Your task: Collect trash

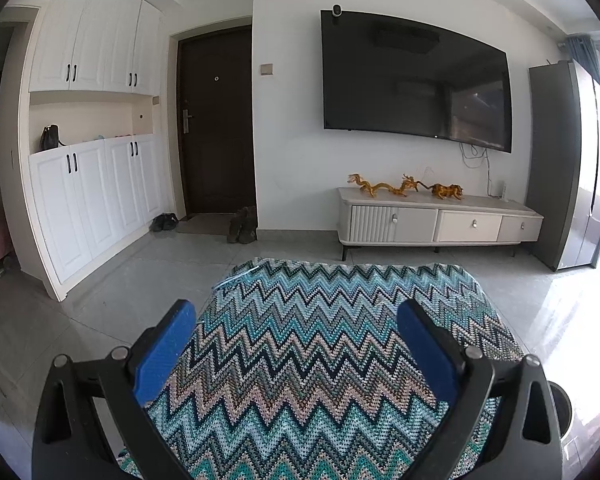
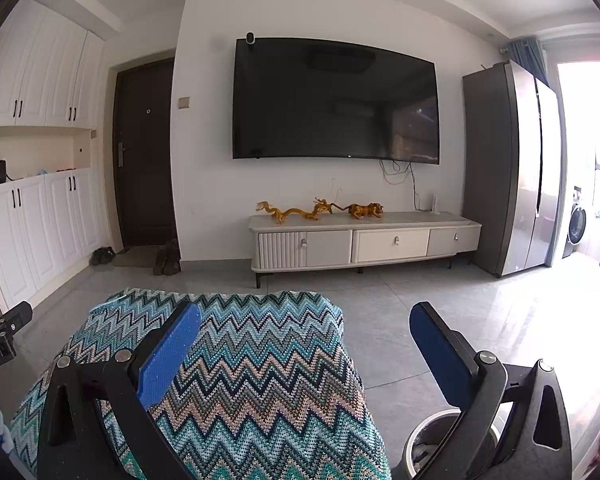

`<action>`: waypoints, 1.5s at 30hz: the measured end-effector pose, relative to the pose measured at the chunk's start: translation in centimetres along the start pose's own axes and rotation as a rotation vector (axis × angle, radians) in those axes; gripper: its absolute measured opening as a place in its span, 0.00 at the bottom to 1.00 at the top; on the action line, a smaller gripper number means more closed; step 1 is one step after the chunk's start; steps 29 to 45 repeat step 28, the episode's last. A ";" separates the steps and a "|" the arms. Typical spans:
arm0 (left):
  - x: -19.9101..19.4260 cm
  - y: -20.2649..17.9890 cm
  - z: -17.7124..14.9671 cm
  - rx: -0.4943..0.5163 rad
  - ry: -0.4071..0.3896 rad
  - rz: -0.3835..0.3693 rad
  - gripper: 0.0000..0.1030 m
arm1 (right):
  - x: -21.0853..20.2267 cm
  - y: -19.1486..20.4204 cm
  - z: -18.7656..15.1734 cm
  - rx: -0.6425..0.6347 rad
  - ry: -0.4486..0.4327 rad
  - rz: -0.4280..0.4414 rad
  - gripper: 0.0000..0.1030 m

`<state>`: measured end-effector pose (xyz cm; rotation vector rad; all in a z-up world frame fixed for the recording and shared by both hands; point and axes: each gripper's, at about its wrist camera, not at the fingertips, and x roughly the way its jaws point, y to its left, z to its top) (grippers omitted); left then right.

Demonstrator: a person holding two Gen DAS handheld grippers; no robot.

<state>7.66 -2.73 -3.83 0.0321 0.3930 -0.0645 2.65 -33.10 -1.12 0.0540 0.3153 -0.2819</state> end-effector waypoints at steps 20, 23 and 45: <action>0.0 0.5 -0.1 -0.019 -0.003 -0.004 0.98 | 0.1 0.3 -0.4 0.001 0.004 -0.003 1.00; 0.0 0.5 -0.1 -0.021 -0.002 -0.005 0.98 | 0.1 0.2 -0.5 0.000 0.005 -0.004 1.00; 0.0 0.6 -0.1 -0.024 -0.002 -0.003 0.98 | 0.1 0.1 -0.4 0.003 0.006 -0.006 1.00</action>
